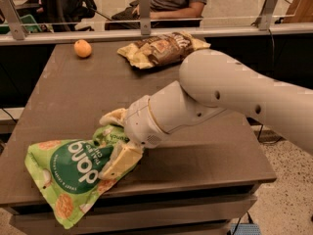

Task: Move green rice chip bag near brown chip bag

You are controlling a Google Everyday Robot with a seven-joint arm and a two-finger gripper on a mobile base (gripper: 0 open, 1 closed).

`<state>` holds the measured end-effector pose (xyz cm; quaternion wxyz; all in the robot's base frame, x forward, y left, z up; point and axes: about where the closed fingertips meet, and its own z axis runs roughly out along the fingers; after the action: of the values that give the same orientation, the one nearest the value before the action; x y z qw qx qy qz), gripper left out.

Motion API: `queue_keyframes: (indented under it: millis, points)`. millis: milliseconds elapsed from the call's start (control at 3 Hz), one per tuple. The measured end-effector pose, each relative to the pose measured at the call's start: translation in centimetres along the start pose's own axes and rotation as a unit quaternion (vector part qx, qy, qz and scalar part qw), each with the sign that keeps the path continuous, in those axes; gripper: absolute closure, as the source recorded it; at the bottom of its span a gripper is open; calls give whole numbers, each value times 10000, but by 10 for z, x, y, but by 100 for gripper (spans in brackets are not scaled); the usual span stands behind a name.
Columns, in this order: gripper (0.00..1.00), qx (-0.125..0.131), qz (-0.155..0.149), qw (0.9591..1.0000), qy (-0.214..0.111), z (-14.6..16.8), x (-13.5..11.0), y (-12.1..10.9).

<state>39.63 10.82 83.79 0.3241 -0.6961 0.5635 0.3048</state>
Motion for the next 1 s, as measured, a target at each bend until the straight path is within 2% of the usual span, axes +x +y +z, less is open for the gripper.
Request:
queue_keyframes:
  millis: [333,667,1000]
  points:
    - [88,119,2,9999,107,-11,1,-6]
    - [100,272,-57,9993,261,-30,0,-18]
    - [100,586,-91,9968,539,-71,4,-35]
